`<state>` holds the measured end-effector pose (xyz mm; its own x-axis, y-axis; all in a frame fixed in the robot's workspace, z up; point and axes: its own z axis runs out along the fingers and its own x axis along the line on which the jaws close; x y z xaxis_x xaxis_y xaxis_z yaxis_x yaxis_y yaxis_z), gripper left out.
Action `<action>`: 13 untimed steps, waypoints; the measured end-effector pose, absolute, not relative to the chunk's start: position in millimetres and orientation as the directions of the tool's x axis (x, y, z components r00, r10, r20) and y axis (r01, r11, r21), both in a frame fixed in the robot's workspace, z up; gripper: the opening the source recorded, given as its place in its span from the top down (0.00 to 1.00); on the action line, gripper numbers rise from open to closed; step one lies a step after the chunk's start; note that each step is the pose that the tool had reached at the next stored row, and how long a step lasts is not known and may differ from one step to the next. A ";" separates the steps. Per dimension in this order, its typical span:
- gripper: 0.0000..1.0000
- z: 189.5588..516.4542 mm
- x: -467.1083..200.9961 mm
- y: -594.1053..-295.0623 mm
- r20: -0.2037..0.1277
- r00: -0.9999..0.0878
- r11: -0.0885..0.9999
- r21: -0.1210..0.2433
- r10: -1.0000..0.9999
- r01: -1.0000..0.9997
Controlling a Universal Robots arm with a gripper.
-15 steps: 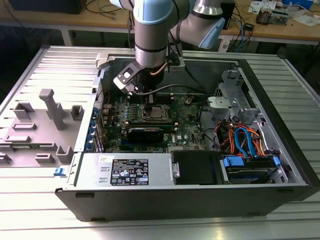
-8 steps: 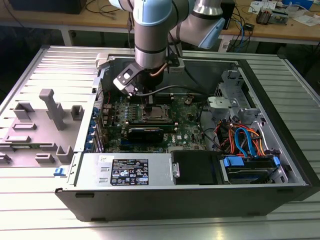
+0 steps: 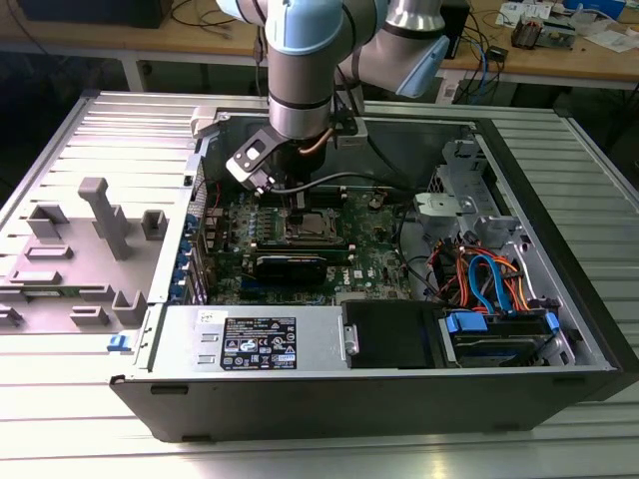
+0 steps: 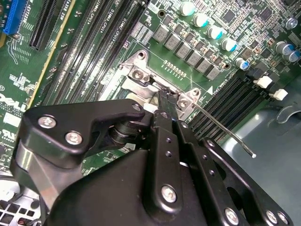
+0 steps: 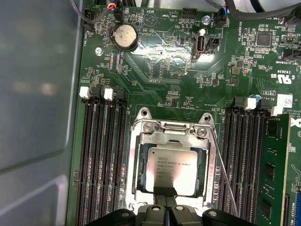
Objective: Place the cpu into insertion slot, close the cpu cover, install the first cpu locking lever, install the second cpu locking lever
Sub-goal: 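Close the cpu cover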
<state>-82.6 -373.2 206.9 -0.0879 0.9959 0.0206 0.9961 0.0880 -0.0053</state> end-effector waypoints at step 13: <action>0.89 210.9 -77.5 -373.1 0.020 -0.088 0.088 -0.005 0.996 0.996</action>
